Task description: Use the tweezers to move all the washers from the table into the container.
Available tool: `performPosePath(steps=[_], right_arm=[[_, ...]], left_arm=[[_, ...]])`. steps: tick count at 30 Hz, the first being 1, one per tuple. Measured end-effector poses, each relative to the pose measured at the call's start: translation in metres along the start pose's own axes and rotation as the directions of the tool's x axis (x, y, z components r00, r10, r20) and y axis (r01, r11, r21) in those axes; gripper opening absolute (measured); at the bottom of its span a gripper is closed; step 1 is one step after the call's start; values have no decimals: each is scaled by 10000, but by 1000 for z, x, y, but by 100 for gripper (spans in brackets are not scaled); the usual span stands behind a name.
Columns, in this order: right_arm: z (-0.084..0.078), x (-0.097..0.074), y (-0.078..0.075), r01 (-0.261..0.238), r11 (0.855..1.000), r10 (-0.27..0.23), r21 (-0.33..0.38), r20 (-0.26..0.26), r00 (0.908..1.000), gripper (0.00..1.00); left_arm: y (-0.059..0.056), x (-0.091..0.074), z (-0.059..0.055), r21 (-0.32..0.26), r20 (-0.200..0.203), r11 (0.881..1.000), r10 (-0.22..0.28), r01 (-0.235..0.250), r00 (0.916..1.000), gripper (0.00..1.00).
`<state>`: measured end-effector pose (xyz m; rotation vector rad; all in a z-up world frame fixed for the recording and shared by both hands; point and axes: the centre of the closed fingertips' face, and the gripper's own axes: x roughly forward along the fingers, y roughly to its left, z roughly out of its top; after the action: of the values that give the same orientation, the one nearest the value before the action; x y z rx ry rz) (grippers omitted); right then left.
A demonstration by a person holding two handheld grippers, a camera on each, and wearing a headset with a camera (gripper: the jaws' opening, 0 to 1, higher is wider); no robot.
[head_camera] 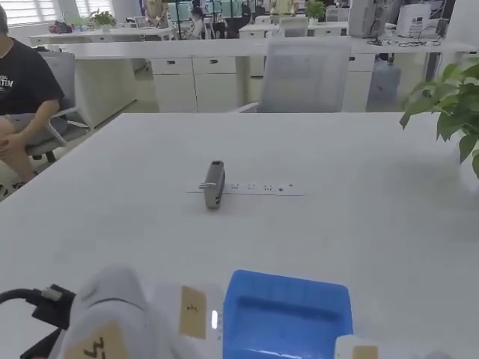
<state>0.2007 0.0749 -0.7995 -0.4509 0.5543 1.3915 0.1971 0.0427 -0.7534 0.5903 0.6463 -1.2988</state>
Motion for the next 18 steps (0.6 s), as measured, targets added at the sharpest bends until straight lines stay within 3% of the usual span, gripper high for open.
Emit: performPosePath(steps=[2, 4, 9, 11, 14, 18], right_arm=[[0, 1, 5, -162, 9958, 161, -897, -18, 9999, 2], [-1, 1, 6, -32, 9960, 41, -891, 100, 9999, 2], [-6, 3, 1, 76, 10000, -76, 18, 199, 9998, 4], [-12, 5, 0, 181, 9998, -181, -19, -104, 9998, 4], [-12, 3, 0, 211, 9994, -214, -264, -101, 9997, 3], [-12, 3, -5, 214, 9971, -225, 731, 135, 9997, 3]], left_arm=[[-5, 0, -2, 186, -118, 9996, -199, 201, 9997, 0], [-6, 0, -4, 323, -155, 9994, -111, 116, 9998, 0], [-6, 0, -4, 278, -104, 9996, -103, 106, 9999, 0], [-5, 1, -3, 268, -97, 9996, -81, 84, 9999, 0], [-4, 3, -2, 328, -126, 9994, -89, 93, 9999, 0], [2, 4, -2, 344, -118, 9993, 152, -148, 9998, 0]])
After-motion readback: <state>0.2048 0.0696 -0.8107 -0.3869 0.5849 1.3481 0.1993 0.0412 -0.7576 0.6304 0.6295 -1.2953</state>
